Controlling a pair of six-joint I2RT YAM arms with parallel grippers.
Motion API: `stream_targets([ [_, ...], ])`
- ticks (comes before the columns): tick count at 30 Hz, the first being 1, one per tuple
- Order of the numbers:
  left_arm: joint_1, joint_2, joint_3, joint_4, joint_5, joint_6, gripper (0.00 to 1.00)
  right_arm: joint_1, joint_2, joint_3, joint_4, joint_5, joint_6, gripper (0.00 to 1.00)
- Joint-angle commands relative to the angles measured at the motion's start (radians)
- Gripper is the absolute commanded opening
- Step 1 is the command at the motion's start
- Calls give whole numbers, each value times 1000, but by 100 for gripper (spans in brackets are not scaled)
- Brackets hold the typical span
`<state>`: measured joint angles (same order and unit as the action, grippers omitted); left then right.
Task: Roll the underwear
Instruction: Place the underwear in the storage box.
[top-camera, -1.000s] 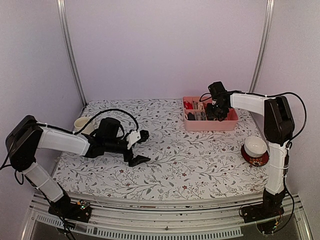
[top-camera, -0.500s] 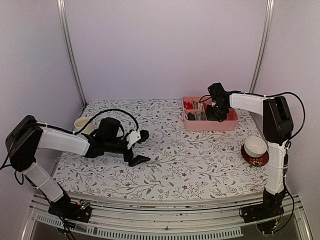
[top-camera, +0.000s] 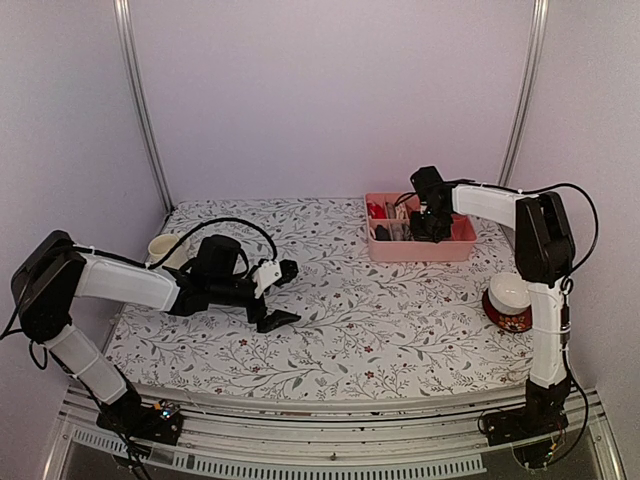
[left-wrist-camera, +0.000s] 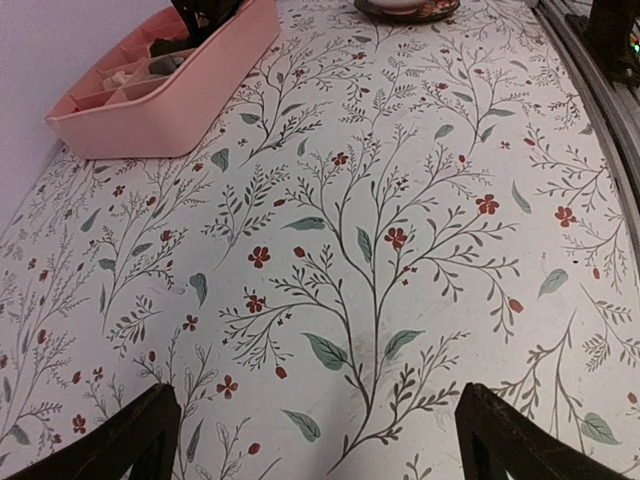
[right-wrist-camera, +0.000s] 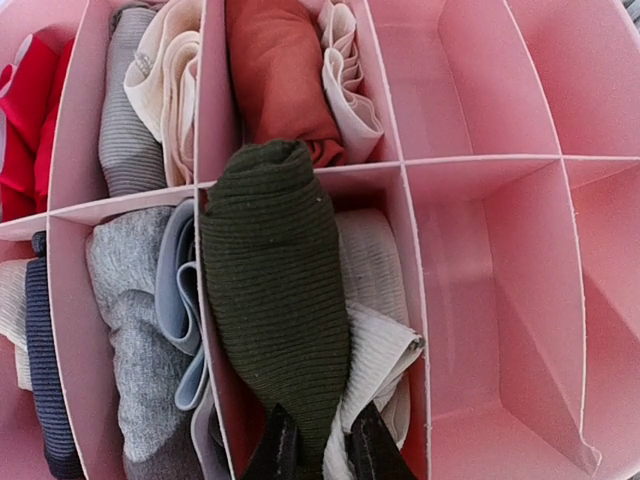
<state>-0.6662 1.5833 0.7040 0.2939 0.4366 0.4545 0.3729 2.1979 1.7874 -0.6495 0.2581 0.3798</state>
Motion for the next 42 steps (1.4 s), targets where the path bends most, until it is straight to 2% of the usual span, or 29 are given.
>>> stream_targets([
  [1,6,-14,-9,10,7,-2,99,-5,51,47,-85,20,0,4],
  [6,6,-15,-6,4,15,-2,98,-26,137,186,-211,6,-15,6],
  [10,6,-23,-8,-3,22,-2,98,-34,267,299,-313,-5,-30,5],
  [16,7,-42,-14,-2,31,-4,99,-33,246,314,-336,-17,-36,6],
  [19,6,-37,-14,-1,31,-2,98,-32,193,301,-342,-10,-29,15],
  [22,6,-31,-11,-1,28,-4,99,-30,142,282,-342,-20,-34,36],
  [23,6,-31,-9,-3,26,-3,99,-30,118,277,-344,-23,-36,40],
  [31,6,-33,-11,-2,23,-3,99,-12,51,276,-342,-17,-56,50],
  [35,7,-27,-9,-2,24,-2,99,-8,6,272,-300,1,-49,50],
  [37,7,-24,-8,-2,22,-2,99,-10,-6,269,-269,23,-48,46],
  [38,7,-23,-7,-2,22,-2,99,-9,-10,267,-252,35,-48,42],
  [40,6,-23,-8,-2,23,-2,99,-9,-10,263,-213,48,-53,22],
  [42,7,-22,-8,-1,22,-1,98,-9,-5,255,-171,47,-63,15],
])
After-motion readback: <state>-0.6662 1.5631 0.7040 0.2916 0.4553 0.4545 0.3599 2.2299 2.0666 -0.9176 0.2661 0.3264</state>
